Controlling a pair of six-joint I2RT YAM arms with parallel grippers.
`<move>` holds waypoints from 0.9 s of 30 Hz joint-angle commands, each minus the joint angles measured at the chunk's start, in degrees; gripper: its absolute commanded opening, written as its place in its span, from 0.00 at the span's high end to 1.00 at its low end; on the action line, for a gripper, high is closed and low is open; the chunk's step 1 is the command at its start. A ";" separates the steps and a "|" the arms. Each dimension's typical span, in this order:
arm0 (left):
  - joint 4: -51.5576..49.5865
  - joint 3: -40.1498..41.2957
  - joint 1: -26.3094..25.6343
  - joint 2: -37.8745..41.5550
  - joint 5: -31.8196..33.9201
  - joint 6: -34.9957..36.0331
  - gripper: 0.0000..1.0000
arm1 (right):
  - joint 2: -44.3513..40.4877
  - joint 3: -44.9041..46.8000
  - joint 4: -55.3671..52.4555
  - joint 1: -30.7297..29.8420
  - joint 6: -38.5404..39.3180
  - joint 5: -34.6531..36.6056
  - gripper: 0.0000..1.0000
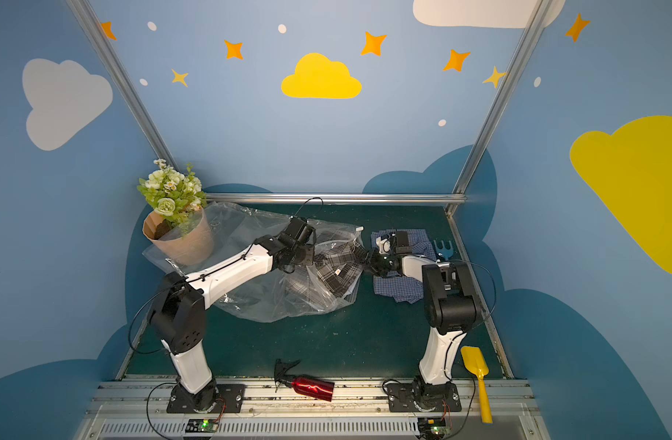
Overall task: Take the shirt out of the vacuum bag
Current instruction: Take out the shirt from the vacuum bag.
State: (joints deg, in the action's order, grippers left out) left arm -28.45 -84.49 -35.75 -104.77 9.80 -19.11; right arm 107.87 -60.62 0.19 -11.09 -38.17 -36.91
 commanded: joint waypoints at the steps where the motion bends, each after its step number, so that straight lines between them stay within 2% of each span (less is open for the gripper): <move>1: 0.74 0.72 0.16 1.99 -0.01 0.20 0.89 | -1.69 1.36 0.41 -0.81 -0.49 1.20 0.60; 15: 1.68 0.98 0.21 1.45 -1.02 0.04 0.89 | -5.74 4.09 -1.01 -1.60 -0.81 1.92 0.61; 27: 1.73 0.73 0.15 0.71 -1.54 0.11 0.89 | -4.97 5.56 0.58 -2.82 -2.01 1.70 0.61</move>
State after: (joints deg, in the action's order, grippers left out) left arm -26.76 -83.96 -35.75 -104.77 8.16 -19.11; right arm 103.15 -55.57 0.21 -13.37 -39.66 -35.33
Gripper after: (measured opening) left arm 0.110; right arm 0.387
